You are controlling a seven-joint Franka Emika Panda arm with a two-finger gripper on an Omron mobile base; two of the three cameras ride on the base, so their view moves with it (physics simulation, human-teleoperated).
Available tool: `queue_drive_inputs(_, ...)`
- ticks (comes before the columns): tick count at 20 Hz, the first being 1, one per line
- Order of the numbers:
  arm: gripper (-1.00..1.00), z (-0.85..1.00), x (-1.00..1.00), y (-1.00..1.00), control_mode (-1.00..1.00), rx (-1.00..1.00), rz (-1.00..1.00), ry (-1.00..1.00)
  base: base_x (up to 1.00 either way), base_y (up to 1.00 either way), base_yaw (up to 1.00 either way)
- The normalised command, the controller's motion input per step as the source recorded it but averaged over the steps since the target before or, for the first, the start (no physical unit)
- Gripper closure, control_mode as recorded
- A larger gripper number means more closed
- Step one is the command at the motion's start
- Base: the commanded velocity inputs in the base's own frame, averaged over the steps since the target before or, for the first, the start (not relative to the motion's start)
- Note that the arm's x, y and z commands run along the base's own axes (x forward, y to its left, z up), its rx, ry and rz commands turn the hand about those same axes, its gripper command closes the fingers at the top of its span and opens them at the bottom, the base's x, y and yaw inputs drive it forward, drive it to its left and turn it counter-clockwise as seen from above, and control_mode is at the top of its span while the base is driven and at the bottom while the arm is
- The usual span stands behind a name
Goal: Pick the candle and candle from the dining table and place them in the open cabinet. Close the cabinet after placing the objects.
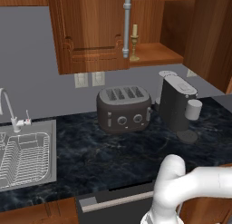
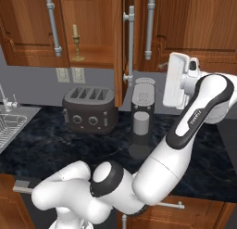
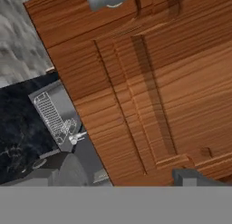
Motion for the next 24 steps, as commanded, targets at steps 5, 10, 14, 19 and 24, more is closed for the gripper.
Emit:
queue_drive_inputs(5, -1.0, 0.16, 0.0, 0.28, -1.0, -0.07, 0.03, -0.1, 0.0, 0.0, 0.0)
queue_drive_inputs(10, -1.0, 0.1, 0.03, 0.37, -1.0, -0.08, 0.01, -0.06, 0.0, 0.0, 0.0)
queue_drive_inputs(14, -1.0, 0.08, 0.06, 0.4, -1.0, -0.08, 0.01, -0.06, 0.0, 0.0, 0.0)
queue_drive_inputs(19, -1.0, 0.14, 0.0, 0.43, -1.0, -0.11, 0.01, -0.09, 0.0, 0.0, 0.0)
queue_drive_inputs(24, -1.0, 0.17, 0.0, 0.51, -1.0, -0.13, 0.01, -0.12, 0.0, 0.0, 0.0)
